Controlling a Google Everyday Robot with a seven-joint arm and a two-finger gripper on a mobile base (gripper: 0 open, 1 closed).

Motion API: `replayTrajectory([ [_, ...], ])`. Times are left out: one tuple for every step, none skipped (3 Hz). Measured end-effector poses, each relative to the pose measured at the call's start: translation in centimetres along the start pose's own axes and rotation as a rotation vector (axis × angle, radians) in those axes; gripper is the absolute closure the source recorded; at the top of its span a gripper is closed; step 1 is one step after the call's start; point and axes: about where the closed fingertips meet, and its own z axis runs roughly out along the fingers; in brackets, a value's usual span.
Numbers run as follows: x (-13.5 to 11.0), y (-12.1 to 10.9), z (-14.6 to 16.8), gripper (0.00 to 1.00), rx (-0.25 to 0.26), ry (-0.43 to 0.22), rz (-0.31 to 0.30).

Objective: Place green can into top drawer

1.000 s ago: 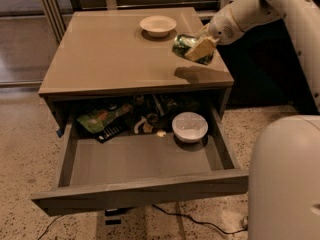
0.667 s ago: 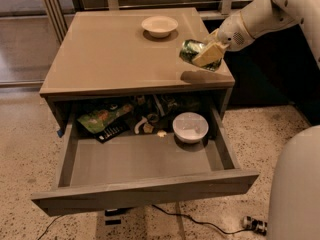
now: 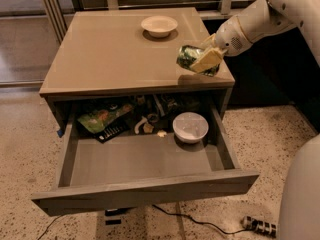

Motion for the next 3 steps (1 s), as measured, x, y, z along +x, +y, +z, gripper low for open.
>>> replayTrajectory([
  [0.6,2.5,0.1,1.0,-0.028,0.003,-0.018],
  [2.8,5.6,2.2,1.0,-0.099,0.026,-0.002],
  [2.8,5.7,2.4,1.0,-0.102,0.027,-0.004],
])
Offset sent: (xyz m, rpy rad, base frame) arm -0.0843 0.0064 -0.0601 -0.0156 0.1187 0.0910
